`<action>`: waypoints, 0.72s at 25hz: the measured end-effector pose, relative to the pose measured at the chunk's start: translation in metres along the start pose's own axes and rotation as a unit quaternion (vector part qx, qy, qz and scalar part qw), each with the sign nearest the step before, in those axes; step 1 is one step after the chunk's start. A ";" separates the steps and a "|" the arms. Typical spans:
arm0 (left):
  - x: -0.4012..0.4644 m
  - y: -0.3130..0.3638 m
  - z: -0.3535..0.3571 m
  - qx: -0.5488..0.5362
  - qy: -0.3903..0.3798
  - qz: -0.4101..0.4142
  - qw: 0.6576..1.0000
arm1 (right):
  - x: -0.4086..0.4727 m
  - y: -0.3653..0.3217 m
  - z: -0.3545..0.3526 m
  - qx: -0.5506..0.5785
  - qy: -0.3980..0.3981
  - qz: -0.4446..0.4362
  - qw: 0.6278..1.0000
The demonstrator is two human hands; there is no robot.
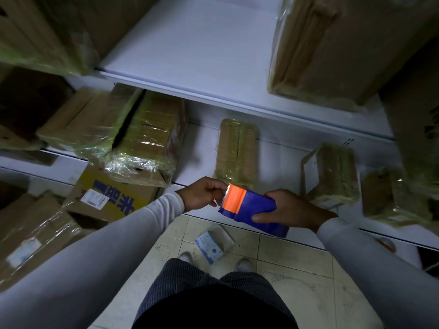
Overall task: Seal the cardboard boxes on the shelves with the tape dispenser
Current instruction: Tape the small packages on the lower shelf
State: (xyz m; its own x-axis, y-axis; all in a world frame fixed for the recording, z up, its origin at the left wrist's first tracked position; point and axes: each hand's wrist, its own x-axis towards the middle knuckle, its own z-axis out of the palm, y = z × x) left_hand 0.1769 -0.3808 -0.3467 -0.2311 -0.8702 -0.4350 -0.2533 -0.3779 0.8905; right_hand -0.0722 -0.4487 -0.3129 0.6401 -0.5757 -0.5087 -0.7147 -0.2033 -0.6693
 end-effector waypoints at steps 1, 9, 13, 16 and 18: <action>-0.002 -0.001 0.001 -0.003 0.000 -0.001 1.000 | 0.002 0.000 0.001 0.000 -0.005 -0.003 1.000; -0.010 -0.011 -0.001 -0.144 -0.048 -0.034 0.988 | 0.009 -0.003 0.002 0.002 -0.041 -0.036 0.999; -0.008 -0.014 -0.001 -0.090 -0.001 -0.030 0.995 | 0.013 -0.002 -0.001 -0.003 -0.051 -0.031 0.998; -0.004 -0.011 -0.003 -0.040 0.066 0.002 0.997 | 0.018 -0.002 -0.004 0.006 -0.046 -0.020 0.999; 0.001 -0.007 -0.003 -0.031 0.096 0.021 0.995 | 0.022 -0.002 -0.012 -0.002 -0.039 -0.024 0.999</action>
State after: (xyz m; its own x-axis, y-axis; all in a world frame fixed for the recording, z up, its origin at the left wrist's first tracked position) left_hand 0.1816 -0.3803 -0.3531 -0.0556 -0.9279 -0.3686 -0.1876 -0.3529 0.9166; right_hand -0.0597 -0.4702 -0.3165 0.6939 -0.5011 -0.5171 -0.6837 -0.2331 -0.6916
